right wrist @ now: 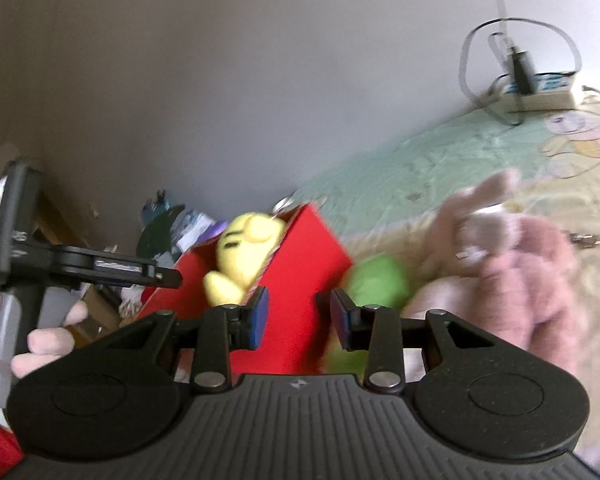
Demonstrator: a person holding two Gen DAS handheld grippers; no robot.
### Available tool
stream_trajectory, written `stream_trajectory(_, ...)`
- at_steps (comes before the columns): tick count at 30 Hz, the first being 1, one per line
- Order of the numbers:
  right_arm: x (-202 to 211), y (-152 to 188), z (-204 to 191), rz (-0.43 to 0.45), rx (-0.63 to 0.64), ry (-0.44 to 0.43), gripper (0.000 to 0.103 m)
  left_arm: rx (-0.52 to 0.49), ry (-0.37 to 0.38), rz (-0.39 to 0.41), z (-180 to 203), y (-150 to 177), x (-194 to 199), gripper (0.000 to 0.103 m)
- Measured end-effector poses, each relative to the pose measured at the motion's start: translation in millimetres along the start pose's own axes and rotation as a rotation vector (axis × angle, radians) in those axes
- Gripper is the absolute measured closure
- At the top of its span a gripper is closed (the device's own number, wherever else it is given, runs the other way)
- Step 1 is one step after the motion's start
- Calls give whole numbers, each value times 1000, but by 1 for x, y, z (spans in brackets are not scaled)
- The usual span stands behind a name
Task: Organize objects
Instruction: 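Release the tiger plush and move the left gripper toward the pink teddy, then grasp the pink teddy bear with the left gripper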
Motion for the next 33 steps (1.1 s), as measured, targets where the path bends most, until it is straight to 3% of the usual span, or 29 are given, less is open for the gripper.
stream_trajectory(7,45,-13,44,83,-73,110,65,-43,168,112,59,-12,44,19)
stream_trajectory(15,71,-6,105,97,-232,239,65,-133,420,89,142,-4,60,22)
stream_trajectory(22,66,6,141,69,-402,204,64,-210,599,51,210,6,69,25)
stream_trajectory(26,61,10,151,32,-454,167,63,-256,604,19,238,10,63,27)
stream_trajectory(30,50,17,154,-29,-505,89,63,-271,657,-52,256,16,56,32)
stream_trajectory(33,40,22,160,-60,-558,65,63,-284,647,-52,266,16,52,34)
Point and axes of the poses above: each gripper's, at about its wrist camera, not at the fingertips, and x roughly against the way its jaws point, z to its right, y to its underside, the point moved 5 cm from there along -x, roughly the way its jaws point, and after that the axes turned 12 degrees about -y, right-handed, at the moved point
